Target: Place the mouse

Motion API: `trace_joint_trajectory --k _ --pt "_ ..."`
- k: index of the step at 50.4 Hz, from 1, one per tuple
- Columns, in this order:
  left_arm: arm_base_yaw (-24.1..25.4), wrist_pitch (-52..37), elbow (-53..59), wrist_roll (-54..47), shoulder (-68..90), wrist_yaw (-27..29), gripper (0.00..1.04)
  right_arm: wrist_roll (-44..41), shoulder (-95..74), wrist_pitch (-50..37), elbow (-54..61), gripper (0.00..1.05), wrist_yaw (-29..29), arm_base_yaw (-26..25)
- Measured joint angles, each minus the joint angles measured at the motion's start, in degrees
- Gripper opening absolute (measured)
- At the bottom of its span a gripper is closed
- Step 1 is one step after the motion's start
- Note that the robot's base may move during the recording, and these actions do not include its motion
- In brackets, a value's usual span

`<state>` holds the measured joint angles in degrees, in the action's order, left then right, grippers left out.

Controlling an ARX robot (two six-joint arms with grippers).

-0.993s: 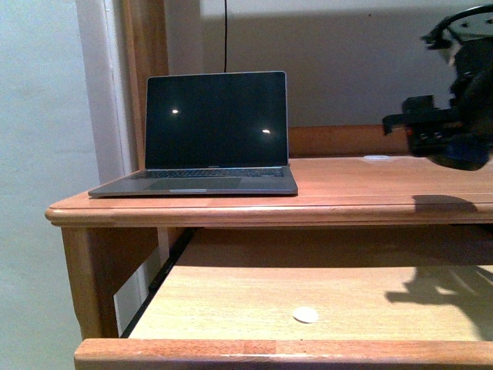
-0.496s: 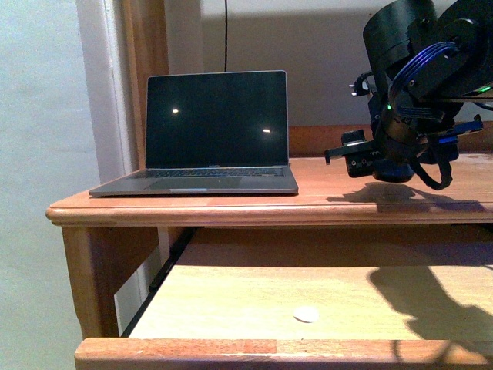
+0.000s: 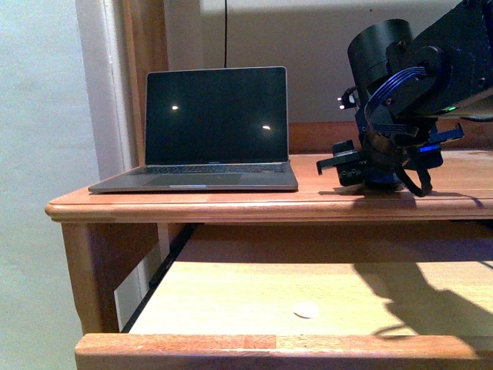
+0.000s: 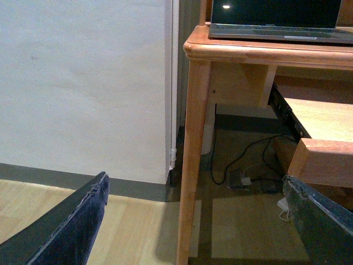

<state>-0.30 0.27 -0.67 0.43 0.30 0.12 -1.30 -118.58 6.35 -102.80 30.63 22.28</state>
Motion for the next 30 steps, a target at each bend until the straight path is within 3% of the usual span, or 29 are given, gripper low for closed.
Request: trace_joint_trajectory --k 11,19,30 --pt "0.0 0.0 0.0 0.0 0.0 0.0 0.97 -0.1 0.0 -1.8 0.0 0.99 -2.2 0.0" --pt "0.0 0.0 0.0 0.0 0.0 0.0 0.97 1.5 3.2 -4.3 4.1 0.97 -8.3 -1.4" --pt "0.0 0.0 0.0 0.0 0.0 0.0 0.97 2.0 20.1 -12.7 21.7 0.97 -24.3 -8.6"
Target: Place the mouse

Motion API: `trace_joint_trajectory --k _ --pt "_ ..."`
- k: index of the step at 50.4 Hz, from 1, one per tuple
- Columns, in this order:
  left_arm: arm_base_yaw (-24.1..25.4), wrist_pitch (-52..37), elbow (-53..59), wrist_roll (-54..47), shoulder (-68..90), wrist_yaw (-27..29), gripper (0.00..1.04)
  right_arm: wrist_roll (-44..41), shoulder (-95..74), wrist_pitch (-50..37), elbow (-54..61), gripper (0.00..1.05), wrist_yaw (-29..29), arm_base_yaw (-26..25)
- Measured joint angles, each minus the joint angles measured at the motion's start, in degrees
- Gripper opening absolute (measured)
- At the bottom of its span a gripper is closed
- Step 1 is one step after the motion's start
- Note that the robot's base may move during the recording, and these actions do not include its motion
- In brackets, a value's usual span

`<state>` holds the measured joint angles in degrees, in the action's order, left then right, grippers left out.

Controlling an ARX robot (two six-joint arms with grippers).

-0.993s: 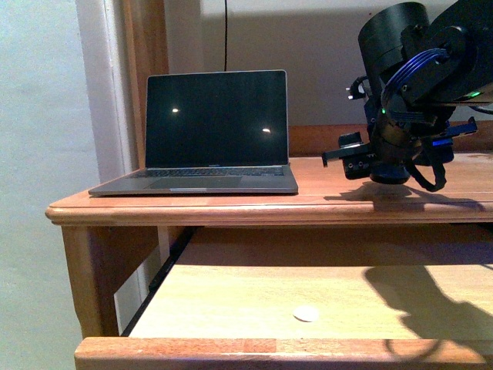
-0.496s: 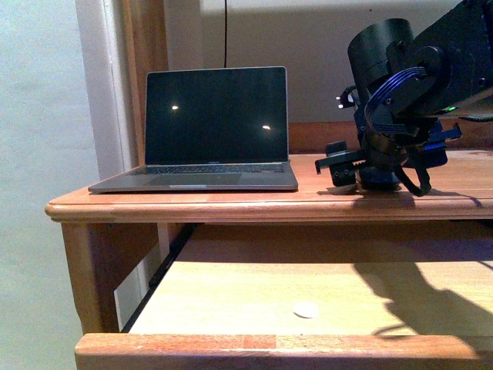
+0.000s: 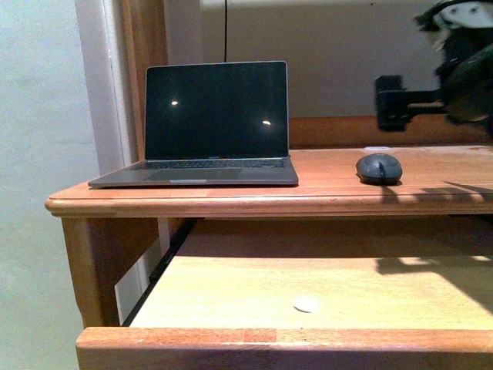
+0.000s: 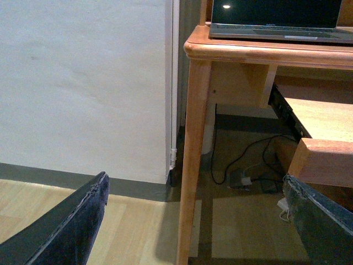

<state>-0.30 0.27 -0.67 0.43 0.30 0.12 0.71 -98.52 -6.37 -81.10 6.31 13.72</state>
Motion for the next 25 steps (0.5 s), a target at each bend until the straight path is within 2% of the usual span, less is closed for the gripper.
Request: trace_joint_trajectory --k 10,15,25 --pt "0.0 0.0 0.0 0.0 0.0 0.0 0.97 -0.6 16.7 -5.5 23.4 0.97 -22.0 -13.5" --pt "0.0 0.0 0.0 0.0 0.0 0.0 0.97 -1.8 21.2 -6.3 30.5 0.97 -30.8 -18.9" --pt "0.0 0.0 0.0 0.0 0.0 0.0 0.97 -5.7 30.3 -4.9 41.4 0.97 -54.5 -36.0"
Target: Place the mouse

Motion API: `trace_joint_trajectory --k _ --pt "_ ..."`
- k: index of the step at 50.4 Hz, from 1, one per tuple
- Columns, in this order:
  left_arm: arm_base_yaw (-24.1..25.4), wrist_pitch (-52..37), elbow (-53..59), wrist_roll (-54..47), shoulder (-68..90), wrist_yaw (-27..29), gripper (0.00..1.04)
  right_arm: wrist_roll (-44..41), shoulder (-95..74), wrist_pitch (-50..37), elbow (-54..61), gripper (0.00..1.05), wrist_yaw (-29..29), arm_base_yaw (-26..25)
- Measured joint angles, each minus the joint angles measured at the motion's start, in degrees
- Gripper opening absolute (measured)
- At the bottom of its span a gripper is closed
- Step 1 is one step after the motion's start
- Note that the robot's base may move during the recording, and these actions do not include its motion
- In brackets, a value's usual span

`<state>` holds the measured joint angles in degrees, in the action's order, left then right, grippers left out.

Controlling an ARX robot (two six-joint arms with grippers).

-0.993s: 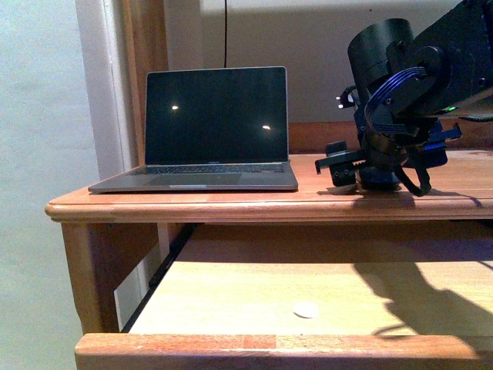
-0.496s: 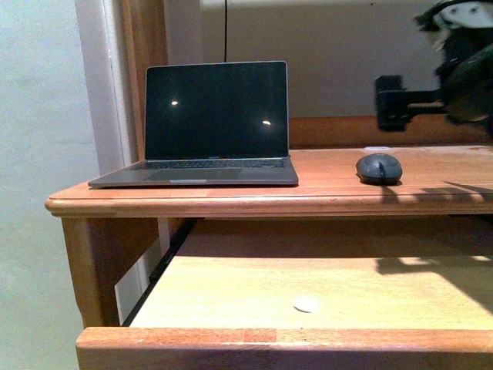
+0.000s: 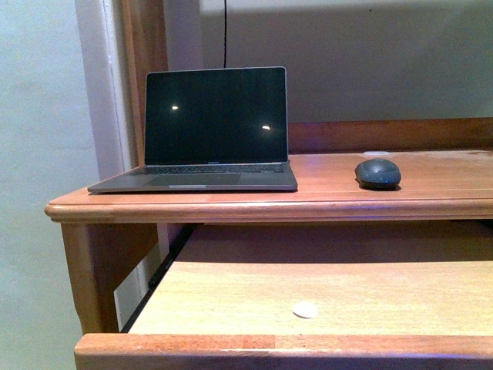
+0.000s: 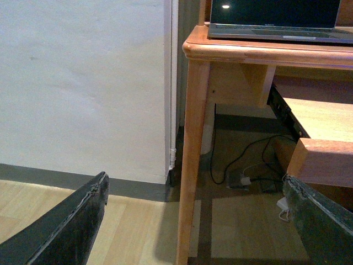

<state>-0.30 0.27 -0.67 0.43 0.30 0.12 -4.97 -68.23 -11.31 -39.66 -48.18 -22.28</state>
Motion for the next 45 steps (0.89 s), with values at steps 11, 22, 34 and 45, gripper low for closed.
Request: trace_joint_trajectory --k 11,22,34,45 --pt "0.0 0.0 0.0 0.0 0.0 0.0 0.97 -15.4 3.5 16.2 3.7 0.97 -19.2 -12.5" --pt "0.0 0.0 0.0 0.0 0.0 0.0 0.97 -35.8 3.6 35.6 4.2 0.97 -22.8 -14.6" --pt "0.0 0.0 0.0 0.0 0.0 0.0 0.97 -34.7 6.2 23.0 11.0 0.97 -17.2 -8.4" --pt "0.0 0.0 0.0 0.0 0.0 0.0 0.97 -25.5 6.0 8.7 15.6 0.97 -10.1 1.7"
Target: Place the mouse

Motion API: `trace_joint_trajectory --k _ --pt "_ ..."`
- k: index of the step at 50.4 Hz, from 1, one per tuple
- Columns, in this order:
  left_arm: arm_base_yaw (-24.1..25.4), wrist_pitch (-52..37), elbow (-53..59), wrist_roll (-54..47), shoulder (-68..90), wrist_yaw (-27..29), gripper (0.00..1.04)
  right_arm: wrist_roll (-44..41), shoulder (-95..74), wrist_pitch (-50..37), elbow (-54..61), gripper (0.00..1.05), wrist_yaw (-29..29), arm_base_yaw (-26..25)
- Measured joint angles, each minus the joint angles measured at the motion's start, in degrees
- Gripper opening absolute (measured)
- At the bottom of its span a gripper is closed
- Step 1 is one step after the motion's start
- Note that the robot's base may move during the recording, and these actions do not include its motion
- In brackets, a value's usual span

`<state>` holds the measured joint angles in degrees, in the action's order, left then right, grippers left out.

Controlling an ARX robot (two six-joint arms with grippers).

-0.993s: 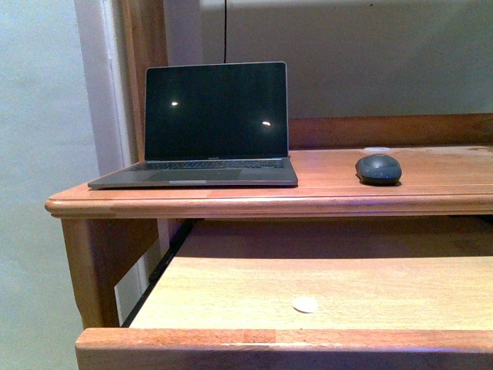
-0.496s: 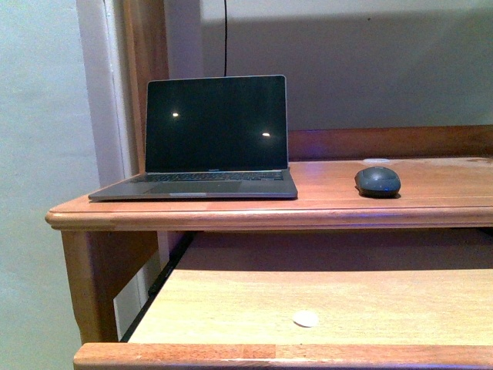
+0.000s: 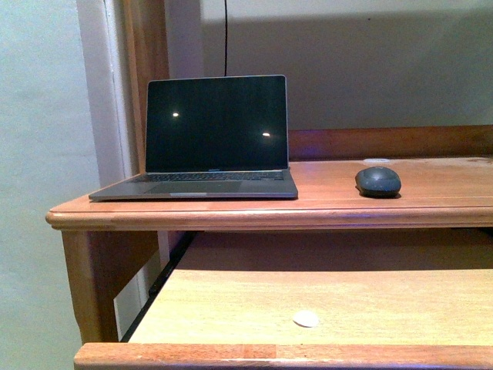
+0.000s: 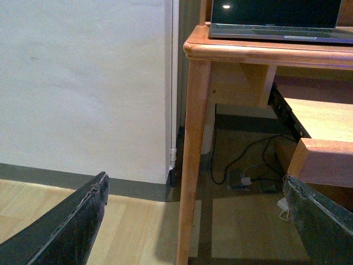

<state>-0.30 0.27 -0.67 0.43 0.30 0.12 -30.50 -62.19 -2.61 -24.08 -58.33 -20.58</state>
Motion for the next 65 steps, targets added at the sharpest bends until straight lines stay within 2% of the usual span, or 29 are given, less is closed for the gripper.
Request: trace_joint_trajectory --k 8,24,35,47,65 --pt "0.0 0.0 0.0 0.0 0.0 0.0 0.97 4.0 -1.7 -4.9 0.7 0.97 2.7 4.3" --pt "0.0 0.0 0.0 0.0 0.0 0.0 0.97 5.1 -3.7 -7.2 1.6 0.97 4.4 7.3" --pt "0.0 0.0 0.0 0.0 0.0 0.0 0.97 7.7 -7.1 -13.6 2.2 0.97 7.4 9.6" --pt "0.0 0.0 0.0 0.0 0.0 0.0 0.97 15.1 -13.5 -25.2 1.3 0.97 15.3 15.9" --pt "0.0 0.0 0.0 0.0 0.0 0.0 0.97 23.2 -26.5 -35.2 -8.1 0.97 30.4 28.5"
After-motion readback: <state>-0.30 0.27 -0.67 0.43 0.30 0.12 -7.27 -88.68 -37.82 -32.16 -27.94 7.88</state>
